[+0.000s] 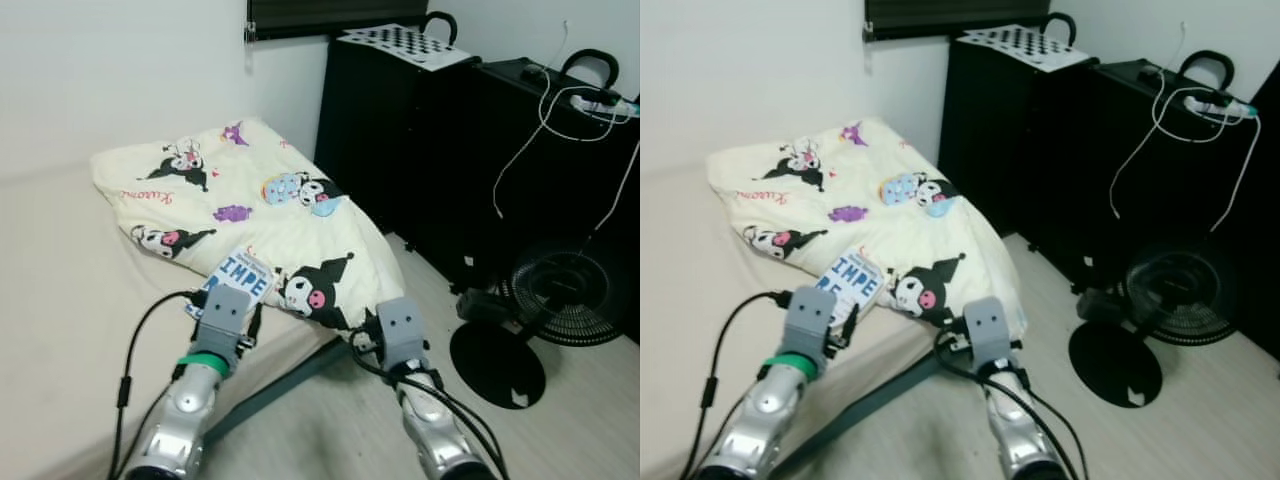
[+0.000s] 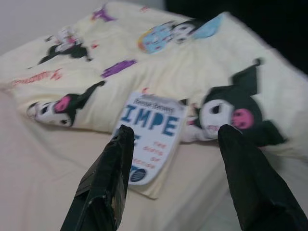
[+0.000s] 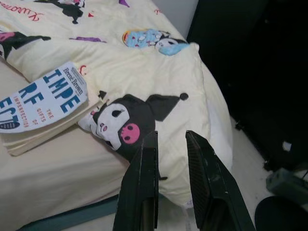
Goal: Clean up the room
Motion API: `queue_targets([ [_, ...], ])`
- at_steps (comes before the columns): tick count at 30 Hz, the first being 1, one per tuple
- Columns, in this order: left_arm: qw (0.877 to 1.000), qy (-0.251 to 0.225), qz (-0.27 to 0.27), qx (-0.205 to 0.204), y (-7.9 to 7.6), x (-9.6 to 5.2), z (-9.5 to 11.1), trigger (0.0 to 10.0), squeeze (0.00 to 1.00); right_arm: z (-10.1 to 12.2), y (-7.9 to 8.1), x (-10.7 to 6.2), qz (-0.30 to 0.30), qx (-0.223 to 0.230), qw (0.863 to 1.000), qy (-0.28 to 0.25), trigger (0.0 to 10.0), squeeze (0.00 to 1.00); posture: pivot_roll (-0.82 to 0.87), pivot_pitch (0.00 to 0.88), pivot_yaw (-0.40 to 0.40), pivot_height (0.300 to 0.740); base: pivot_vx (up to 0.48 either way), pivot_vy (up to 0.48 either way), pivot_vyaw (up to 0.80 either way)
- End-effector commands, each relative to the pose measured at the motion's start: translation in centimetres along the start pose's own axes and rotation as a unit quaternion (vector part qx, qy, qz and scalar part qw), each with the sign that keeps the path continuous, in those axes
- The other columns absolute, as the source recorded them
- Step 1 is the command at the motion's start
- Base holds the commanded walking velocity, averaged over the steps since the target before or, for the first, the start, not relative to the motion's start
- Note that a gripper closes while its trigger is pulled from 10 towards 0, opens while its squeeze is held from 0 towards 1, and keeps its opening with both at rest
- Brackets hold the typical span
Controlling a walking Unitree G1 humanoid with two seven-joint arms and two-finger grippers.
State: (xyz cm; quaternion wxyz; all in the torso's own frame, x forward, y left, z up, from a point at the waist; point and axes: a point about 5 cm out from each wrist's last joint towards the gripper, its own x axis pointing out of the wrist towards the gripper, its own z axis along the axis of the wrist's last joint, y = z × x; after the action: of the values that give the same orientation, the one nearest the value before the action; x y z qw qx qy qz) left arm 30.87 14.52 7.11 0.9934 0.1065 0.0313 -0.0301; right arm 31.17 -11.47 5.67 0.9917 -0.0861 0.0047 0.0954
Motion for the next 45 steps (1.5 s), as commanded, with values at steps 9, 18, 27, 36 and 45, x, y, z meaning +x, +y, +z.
queue_targets([
  [9, 1.000, 0.011, -0.011, -0.008, -0.9, -0.2, -0.4, 10.0, 0.00, -0.8, -0.9, -0.5, -0.010, -0.005, 1.000, 0.016, 10.0, 0.00, -0.01, 0.033, -0.008, 0.740, 0.053, -0.112, 0.00],
  [18, 1.000, 0.011, -0.011, -0.009, -0.9, -0.1, -0.4, 10.0, 0.00, -0.8, -0.8, -0.5, -0.010, -0.005, 1.000, 0.016, 10.0, 0.00, -0.01, 0.033, -0.007, 0.740, 0.027, -0.085, 0.00],
  [27, 0.999, 0.017, -0.024, -0.012, -1.0, -0.2, -0.6, 10.0, 0.00, -0.8, -0.9, -0.5, -0.015, 0.007, 1.000, 0.015, 10.0, 0.00, -0.01, 0.038, -0.009, 0.740, 0.000, -0.054, 0.00],
  [36, 0.993, -0.008, -0.099, 0.069, -0.6, -0.6, -0.2, 10.0, 0.00, -0.5, -1.9, -0.4, -0.042, 0.047, 0.998, 0.012, 10.0, 0.00, 0.00, 0.043, -0.010, 0.740, 0.000, 0.000, 0.00],
  [45, 0.997, -0.028, -0.066, 0.025, -0.7, 0.2, 1.3, 10.0, 0.00, -0.2, -1.4, -0.3, -0.026, 0.020, 0.999, 0.006, 10.0, 0.00, -0.01, 0.043, -0.007, 0.740, 0.000, 0.000, 0.18],
])
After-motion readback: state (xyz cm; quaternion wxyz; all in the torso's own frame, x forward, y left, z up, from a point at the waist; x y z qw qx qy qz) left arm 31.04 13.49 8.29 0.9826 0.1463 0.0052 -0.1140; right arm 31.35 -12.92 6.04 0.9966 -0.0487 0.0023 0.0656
